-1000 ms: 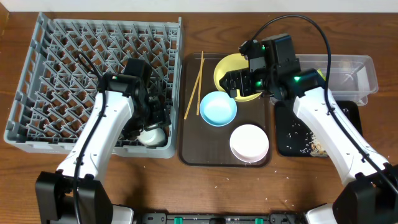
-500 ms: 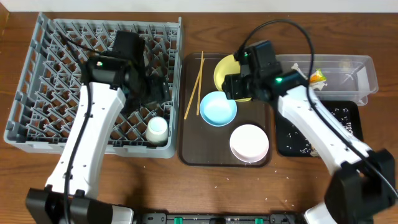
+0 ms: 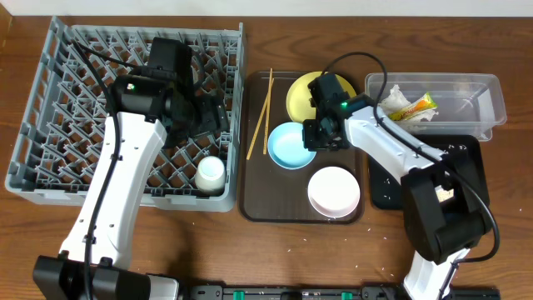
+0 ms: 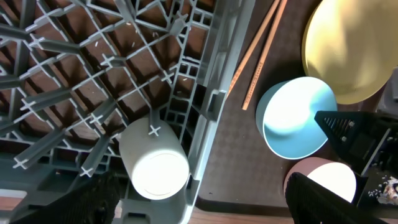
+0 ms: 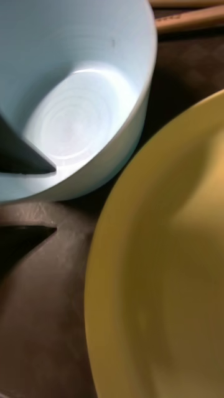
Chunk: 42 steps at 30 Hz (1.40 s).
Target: Sort waste into correct bins and load items into the dishwasher
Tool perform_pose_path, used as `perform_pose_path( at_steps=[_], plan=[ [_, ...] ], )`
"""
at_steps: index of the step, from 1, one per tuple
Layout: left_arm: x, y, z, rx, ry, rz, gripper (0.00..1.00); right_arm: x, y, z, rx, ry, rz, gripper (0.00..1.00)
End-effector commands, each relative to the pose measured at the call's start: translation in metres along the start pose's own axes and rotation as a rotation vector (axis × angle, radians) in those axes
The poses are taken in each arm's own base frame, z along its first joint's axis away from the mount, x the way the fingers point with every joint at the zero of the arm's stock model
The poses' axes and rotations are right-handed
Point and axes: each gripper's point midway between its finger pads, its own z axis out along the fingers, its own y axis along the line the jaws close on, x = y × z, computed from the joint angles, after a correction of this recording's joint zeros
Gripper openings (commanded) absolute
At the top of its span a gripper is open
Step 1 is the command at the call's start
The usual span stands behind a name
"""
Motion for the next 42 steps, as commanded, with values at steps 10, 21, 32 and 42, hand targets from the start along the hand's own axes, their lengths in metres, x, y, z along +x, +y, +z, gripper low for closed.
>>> perform_pose_path(
  at_steps=[10,21,32,42],
  plan=[
    [-0.006,0.000,0.003,0.008,-0.032,-0.007,0.86,0.007,-0.001,0.009,0.024,0.025,0.017,0.07],
    [-0.008,0.000,0.010,0.005,-0.024,-0.035,0.87,0.008,-0.002,0.016,0.028,0.033,0.026,0.04],
    [-0.008,-0.001,0.010,0.009,-0.022,-0.035,0.87,0.008,-0.002,0.019,0.026,0.040,0.027,0.01],
    [-0.006,-0.001,0.010,0.008,-0.013,-0.036,0.87,0.001,0.022,0.001,-0.106,0.064,-0.037,0.01]
  ],
)
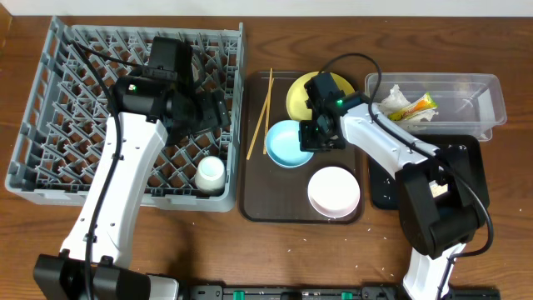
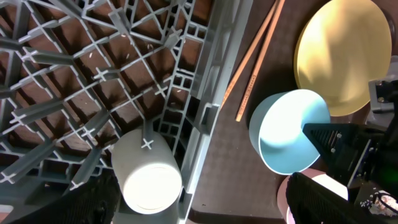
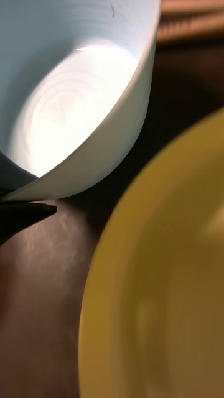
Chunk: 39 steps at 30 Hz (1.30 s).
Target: Sort waste into correct bins and load items into the dishwasher
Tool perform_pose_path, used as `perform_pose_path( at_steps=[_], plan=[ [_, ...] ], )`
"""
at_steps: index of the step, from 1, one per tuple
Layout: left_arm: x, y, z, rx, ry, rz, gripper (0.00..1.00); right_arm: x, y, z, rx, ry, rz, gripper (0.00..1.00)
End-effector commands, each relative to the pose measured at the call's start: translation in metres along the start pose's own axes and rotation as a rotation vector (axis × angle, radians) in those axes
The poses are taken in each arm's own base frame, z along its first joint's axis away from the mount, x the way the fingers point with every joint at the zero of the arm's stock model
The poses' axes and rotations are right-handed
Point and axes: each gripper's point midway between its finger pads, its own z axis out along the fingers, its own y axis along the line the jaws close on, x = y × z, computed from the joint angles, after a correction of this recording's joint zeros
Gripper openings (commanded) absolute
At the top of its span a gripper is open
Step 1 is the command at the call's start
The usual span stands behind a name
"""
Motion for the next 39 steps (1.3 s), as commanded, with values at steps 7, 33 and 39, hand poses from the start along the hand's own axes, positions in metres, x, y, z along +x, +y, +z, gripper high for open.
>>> perform_pose_path(
  at_steps=[7,33,39],
  plan=[
    [0.004,0.001,0.005,0.002,0.026,-0.015,0.87,-0.003,0.017,-0.003,-0.096,0.014,-0.051,0.01],
    [0.043,-0.057,0.081,0.008,0.205,0.124,0.86,0.027,-0.029,-0.007,0.129,0.122,-0.026,0.01],
    [0.053,-0.090,0.092,0.053,0.183,0.211,0.86,0.030,-0.039,-0.009,0.158,0.139,-0.010,0.01]
  ],
)
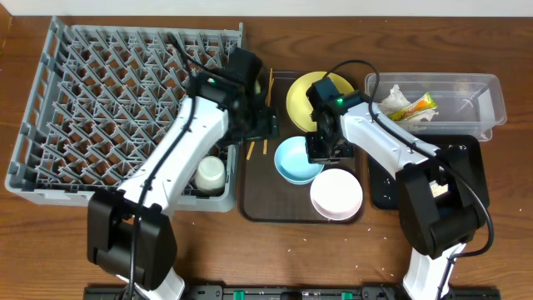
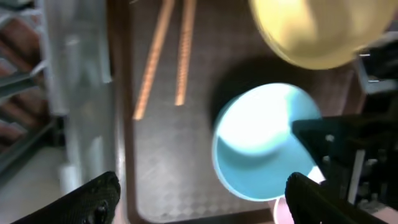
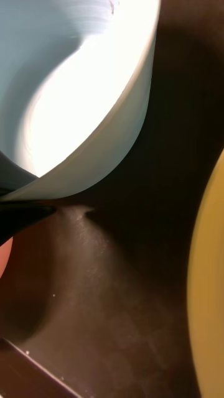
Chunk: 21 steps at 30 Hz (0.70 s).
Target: Sort waste into correct bins and load items into the dishwasher
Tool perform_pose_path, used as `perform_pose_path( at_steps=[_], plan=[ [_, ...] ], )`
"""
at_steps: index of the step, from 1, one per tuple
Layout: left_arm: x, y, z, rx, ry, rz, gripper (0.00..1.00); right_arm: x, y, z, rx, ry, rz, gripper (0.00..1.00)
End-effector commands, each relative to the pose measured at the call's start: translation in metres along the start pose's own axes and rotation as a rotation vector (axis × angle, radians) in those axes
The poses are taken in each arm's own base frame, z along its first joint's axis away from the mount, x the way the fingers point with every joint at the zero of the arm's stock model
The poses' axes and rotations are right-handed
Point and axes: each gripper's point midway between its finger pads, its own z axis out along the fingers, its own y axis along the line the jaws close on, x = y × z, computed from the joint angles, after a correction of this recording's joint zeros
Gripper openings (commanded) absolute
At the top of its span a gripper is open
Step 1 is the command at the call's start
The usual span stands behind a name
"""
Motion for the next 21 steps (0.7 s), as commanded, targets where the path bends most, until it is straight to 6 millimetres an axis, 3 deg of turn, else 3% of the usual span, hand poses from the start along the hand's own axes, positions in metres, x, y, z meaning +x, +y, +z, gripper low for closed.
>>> perform_pose_path(
  at_steps=[1,12,16,18,21],
  plan=[
    [0.003,-0.014,0.012,0.011,0.004,0.029,0.86,-0.008,-0.012,-0.003,0.025,-0.014,0.014,0.01],
    [0.019,-0.027,0.050,0.056,0.133,0.002,0.85,-0.010,-0.011,-0.003,0.022,-0.022,0.013,0.01],
    [0.031,-0.019,0.064,0.022,0.203,-0.049,0.82,-0.012,-0.010,-0.003,0.016,-0.032,0.012,0.01],
    [0.034,-0.016,0.068,0.009,0.224,-0.055,0.80,-0.018,-0.003,-0.007,-0.015,-0.057,0.008,0.01],
    [0.037,-0.013,0.073,-0.003,0.242,-0.060,0.79,-0.029,0.005,-0.029,-0.050,-0.126,-0.001,0.09]
  ],
)
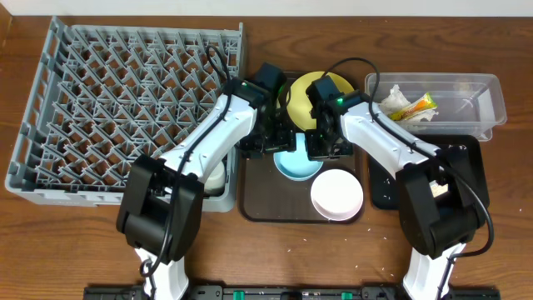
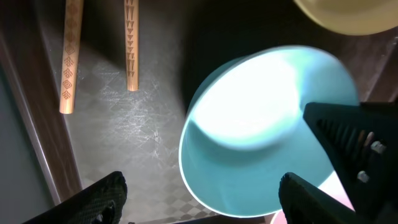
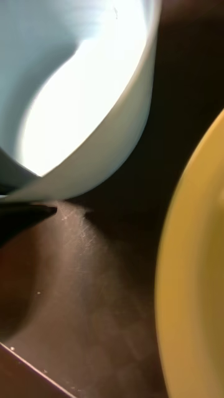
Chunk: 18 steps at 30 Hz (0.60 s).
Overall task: Sort waste into correct bins and load items into the dishwasher
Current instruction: 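Hand the blue bowl to the left gripper and move it toward the rack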
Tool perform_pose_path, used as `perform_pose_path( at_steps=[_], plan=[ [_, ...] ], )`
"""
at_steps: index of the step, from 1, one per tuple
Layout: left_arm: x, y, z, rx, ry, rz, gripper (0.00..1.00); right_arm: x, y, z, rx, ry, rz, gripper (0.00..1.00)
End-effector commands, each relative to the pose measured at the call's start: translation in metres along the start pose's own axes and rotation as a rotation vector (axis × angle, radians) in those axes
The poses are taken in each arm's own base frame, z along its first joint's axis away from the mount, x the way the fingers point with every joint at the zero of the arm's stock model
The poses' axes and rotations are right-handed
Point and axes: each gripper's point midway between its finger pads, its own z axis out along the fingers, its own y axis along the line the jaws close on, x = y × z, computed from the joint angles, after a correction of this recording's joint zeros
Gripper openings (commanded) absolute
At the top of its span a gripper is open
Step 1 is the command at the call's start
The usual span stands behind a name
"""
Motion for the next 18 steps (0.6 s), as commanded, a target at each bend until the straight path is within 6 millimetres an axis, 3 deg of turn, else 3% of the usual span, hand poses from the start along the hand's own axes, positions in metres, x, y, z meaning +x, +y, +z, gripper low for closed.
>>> perform_pose_path(
  at_steps=[1,5,13,15,18],
  plan=[
    [0.007,0.004,0.011,-0.010,0.048,-0.028,0.79,-0.025,0.004,-0.040,-0.050,-0.119,0.004,0.13],
    [0.007,0.006,0.016,-0.018,0.058,-0.031,0.79,-0.045,0.002,-0.095,-0.094,-0.261,0.022,0.35],
    [0.008,0.013,0.035,-0.047,0.098,-0.046,0.78,-0.052,-0.039,-0.167,-0.116,-0.430,0.103,0.36],
    [0.007,0.016,0.044,-0.054,0.110,-0.051,0.69,-0.050,-0.051,-0.182,-0.115,-0.463,0.130,0.35],
    [0.008,0.019,0.052,-0.064,0.129,-0.057,0.56,-0.050,-0.058,-0.187,-0.113,-0.473,0.144,0.34]
  ],
)
